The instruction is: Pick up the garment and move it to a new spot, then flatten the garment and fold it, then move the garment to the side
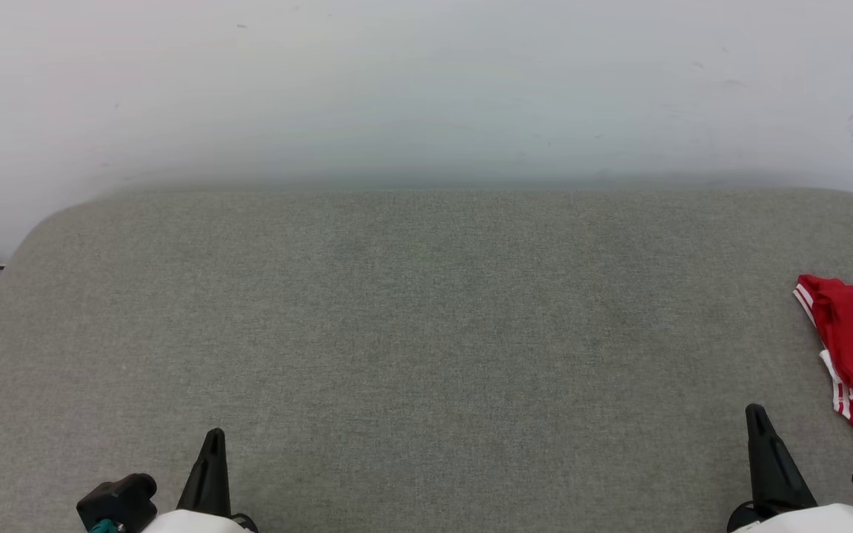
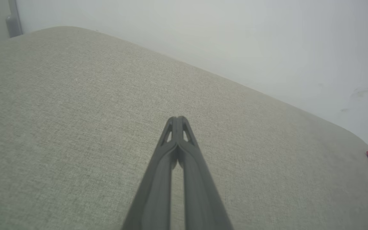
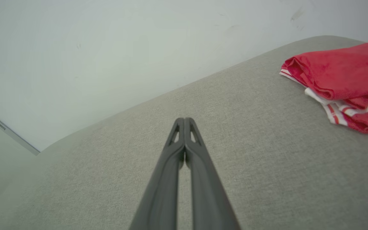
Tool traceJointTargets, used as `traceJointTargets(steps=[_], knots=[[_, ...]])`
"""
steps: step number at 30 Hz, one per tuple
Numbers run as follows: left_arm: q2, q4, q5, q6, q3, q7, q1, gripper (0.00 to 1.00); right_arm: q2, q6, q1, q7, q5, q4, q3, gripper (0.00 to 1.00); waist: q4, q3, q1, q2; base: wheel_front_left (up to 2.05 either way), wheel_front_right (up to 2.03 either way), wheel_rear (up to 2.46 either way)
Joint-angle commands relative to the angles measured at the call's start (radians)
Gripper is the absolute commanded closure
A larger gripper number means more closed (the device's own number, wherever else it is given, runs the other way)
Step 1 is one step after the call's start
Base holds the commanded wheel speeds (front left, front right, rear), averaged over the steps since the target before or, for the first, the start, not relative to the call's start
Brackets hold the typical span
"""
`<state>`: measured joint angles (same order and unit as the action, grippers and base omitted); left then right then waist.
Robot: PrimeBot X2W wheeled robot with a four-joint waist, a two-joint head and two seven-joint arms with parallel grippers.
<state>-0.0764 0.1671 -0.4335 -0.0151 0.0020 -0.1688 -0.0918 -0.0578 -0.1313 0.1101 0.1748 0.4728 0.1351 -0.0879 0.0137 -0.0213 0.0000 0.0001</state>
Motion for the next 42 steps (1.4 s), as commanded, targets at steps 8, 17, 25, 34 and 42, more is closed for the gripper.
traceJointTargets(steps=[8,17,25,34,42], knots=[[0.004,-0.001,-0.157,-0.017,0.017,0.036,0.049,1.0,-0.001,0.0,-0.054,-0.035,0.155,0.003,-0.004,1.0,-0.001,0.002,0.0,-0.0001,0.0,0.0,0.0],[0.007,0.009,-0.296,-0.031,0.03,0.069,0.071,1.0,0.0,0.0,-0.077,-0.07,0.289,0.017,-0.007,1.0,-0.002,0.004,0.0,-0.0001,0.0,0.0,0.0],[0.009,0.017,-0.408,-0.042,0.04,0.097,0.089,1.0,0.0,0.0,-0.096,-0.097,0.398,0.028,-0.008,1.0,-0.003,0.006,0.0,-0.0001,0.0,0.0,0.0],[0.011,0.026,-0.524,-0.054,0.052,0.125,0.107,1.0,0.001,0.0,-0.117,-0.125,0.51,0.04,-0.011,1.0,-0.004,0.008,0.0,-0.0001,0.0,0.0,0.0],[0.014,0.034,-0.618,-0.063,0.061,0.149,0.122,1.0,0.002,0.0,-0.133,-0.149,0.602,0.05,-0.012,1.0,-0.005,0.01,0.0,-0.0001,0.0,0.0,0.0]])
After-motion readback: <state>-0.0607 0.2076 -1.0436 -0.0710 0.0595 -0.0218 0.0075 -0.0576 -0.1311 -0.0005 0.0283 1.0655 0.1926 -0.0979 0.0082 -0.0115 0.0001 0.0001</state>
